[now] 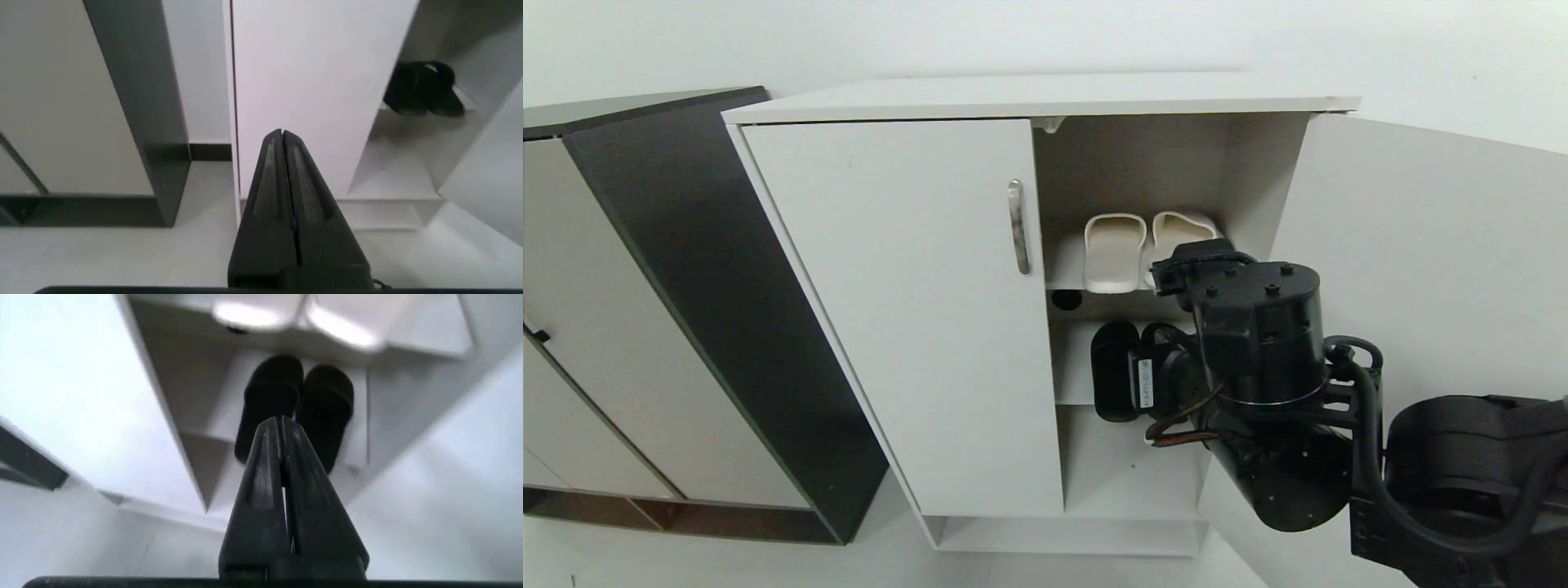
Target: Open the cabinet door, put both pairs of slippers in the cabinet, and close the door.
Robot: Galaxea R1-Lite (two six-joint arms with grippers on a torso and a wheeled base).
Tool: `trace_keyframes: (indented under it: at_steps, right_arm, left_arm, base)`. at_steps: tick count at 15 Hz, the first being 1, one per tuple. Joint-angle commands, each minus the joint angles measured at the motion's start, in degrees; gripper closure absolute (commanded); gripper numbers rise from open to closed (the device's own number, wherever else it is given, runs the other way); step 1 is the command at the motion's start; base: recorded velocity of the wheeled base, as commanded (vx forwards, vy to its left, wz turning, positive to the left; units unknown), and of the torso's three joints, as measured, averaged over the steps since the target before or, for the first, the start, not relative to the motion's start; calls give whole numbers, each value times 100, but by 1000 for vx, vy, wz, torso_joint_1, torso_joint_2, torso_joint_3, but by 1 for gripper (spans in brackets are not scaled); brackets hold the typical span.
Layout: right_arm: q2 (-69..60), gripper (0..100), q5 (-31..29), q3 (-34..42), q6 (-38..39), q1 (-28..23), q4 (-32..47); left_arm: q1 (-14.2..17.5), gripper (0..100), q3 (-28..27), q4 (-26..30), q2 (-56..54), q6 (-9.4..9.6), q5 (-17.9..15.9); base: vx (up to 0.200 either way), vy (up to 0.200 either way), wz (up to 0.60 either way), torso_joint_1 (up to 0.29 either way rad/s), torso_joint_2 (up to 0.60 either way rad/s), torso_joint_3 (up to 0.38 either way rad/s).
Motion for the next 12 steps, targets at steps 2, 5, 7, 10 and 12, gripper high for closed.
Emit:
trace_keyframes:
  at_steps: [2, 5, 7, 10, 12]
  right_arm:
    - [-1, 100, -1, -1, 1, 3, 0]
    - [-1, 100, -1, 26, 1, -6, 0]
    - [-10, 100, -1, 34, 1, -6, 0]
    - [-45, 100, -1, 43, 1, -15, 0]
    - [-54, 100, 8, 87, 1, -15, 0]
  left_arm:
    - [7, 100, 1, 0, 7, -4, 4]
    - [-1, 100, 1, 0, 7, -4, 4]
    - [-1, 100, 1, 0, 7, -4, 4]
    - [-1, 100, 1, 0, 7, -4, 4]
    - [7, 100, 1, 0, 7, -4, 13]
  base:
    - [-200, 0, 0, 0, 2, 5]
    - [-200, 0, 0, 7, 2, 4]
    - [-200, 0, 0, 2, 2, 5]
    - [-200, 0, 0, 4, 1, 2]
    - [-200, 0, 0, 0, 7, 0]
